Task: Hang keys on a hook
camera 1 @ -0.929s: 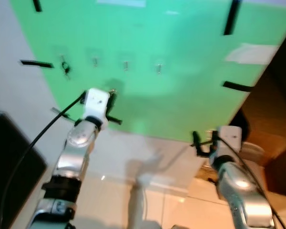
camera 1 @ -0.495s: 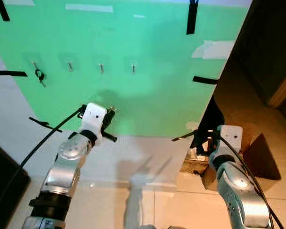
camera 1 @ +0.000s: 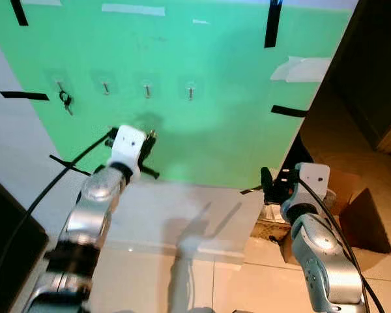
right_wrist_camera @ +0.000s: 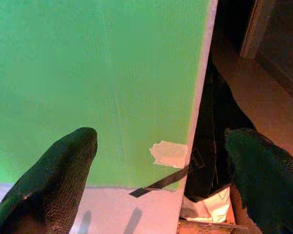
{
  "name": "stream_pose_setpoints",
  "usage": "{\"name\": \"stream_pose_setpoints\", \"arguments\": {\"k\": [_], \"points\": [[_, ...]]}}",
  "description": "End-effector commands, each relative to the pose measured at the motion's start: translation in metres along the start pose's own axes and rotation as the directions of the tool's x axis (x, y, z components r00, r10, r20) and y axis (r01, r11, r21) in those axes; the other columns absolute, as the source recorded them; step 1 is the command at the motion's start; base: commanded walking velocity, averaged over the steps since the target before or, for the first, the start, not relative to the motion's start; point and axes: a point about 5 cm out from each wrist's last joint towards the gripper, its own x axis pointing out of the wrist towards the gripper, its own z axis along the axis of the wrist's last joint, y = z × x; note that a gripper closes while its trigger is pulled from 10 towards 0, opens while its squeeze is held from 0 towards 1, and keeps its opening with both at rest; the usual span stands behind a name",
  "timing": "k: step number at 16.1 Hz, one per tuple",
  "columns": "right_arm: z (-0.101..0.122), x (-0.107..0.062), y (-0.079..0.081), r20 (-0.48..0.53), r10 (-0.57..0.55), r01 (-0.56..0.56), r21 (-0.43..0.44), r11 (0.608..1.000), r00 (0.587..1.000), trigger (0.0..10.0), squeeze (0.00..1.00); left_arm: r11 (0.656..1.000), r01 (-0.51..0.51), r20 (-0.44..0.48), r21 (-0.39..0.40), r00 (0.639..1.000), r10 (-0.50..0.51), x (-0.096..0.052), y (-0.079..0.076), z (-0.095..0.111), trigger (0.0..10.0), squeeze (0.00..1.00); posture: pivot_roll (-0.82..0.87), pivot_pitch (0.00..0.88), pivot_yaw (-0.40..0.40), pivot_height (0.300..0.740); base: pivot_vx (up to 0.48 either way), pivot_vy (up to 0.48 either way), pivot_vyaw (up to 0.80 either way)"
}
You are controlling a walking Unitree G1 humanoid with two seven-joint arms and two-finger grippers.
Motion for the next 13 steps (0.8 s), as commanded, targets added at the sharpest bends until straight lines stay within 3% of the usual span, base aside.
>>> {"name": "stream_pose_setpoints", "arguments": {"k": [1,4,9,11,13], "points": [[0.000,0.000,-0.002,0.003,-0.001,0.001,-0.001,1.000,1.000,10.0,0.00,1.000,-0.014,0.028,0.012,1.000,0.014,0.004,0.010,0.009,10.0,0.00,-0.04,0.000,0.006,0.740,0.000,0.000,0.00],[-0.004,-0.013,-0.011,-0.019,-0.017,0.016,-0.027,1.000,1.000,10.0,0.00,1.000,0.028,0.022,0.014,0.999,-0.028,0.007,0.016,0.012,10.0,0.00,-0.09,0.000,0.028,0.740,0.000,0.100,0.00],[-0.013,-0.032,-0.014,-0.055,-0.041,0.040,-0.012,0.999,0.998,10.0,0.00,0.996,0.093,-0.035,0.012,0.995,-0.092,-0.016,0.005,-0.009,10.0,0.00,-0.15,0.000,0.080,0.740,0.000,0.316,0.00],[-0.016,-0.035,-0.013,-0.062,-0.062,0.062,-0.008,0.998,0.996,10.0,0.00,1.000,0.021,-0.052,-0.015,0.998,-0.022,-0.020,0.016,-0.013,10.0,0.00,-0.15,0.000,0.101,0.740,0.000,0.319,0.00],[-0.014,-0.033,-0.011,-0.054,-0.068,0.068,0.001,0.998,0.996,10.0,0.00,0.999,-0.036,-0.031,-0.026,0.999,0.035,-0.004,0.034,-0.001,10.0,0.00,-0.17,0.000,0.126,0.740,0.000,0.315,0.00]]}}
